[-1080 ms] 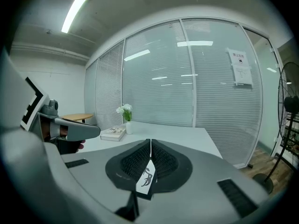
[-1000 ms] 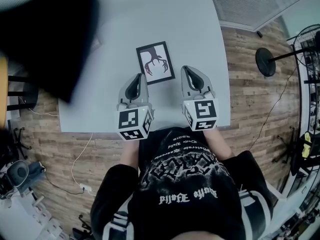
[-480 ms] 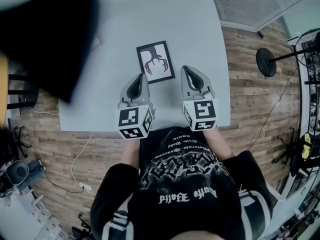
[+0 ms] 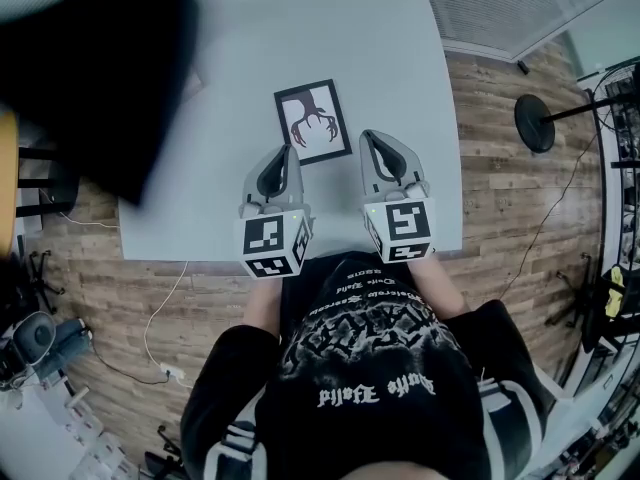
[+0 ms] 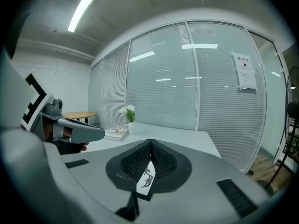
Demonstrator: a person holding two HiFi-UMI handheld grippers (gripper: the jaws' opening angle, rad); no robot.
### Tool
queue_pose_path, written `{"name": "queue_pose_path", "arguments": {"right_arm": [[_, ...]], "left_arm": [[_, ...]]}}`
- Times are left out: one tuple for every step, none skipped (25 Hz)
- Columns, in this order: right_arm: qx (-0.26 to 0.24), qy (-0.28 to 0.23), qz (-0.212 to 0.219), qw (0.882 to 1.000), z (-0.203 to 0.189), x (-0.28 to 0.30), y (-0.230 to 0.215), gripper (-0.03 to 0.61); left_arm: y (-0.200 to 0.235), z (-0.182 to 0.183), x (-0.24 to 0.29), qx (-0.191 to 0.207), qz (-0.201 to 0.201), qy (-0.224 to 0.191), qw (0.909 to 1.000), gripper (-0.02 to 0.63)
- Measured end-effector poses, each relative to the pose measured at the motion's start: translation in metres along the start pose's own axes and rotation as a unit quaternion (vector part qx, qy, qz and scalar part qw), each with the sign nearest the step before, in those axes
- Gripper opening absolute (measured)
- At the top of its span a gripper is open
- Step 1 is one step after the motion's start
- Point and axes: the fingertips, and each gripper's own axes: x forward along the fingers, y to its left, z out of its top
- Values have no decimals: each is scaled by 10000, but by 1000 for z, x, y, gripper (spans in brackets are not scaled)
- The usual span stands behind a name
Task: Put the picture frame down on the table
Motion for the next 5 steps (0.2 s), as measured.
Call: {"name": "queue_pose_path", "arguments": {"right_arm": [[10,-1,3,10000,0,0,0,11],[27,-3,3,10000,0,1,0,11],[42,-5,2,10000,0,1,0,11],[54,-10,3,10000,0,1,0,11],[66,-15,3,10000,0,1,0,11]], "left_arm": [[0,1,0,5,-2,-13,10000,17],[-1,1,1,13,-4,-25,10000,17],[-1,2,1,21,-7,-36,10000,17],[-1,2,1,30,-10,-47,10000,17],[-1,3,1,39,-12,-58,10000,17]]}}
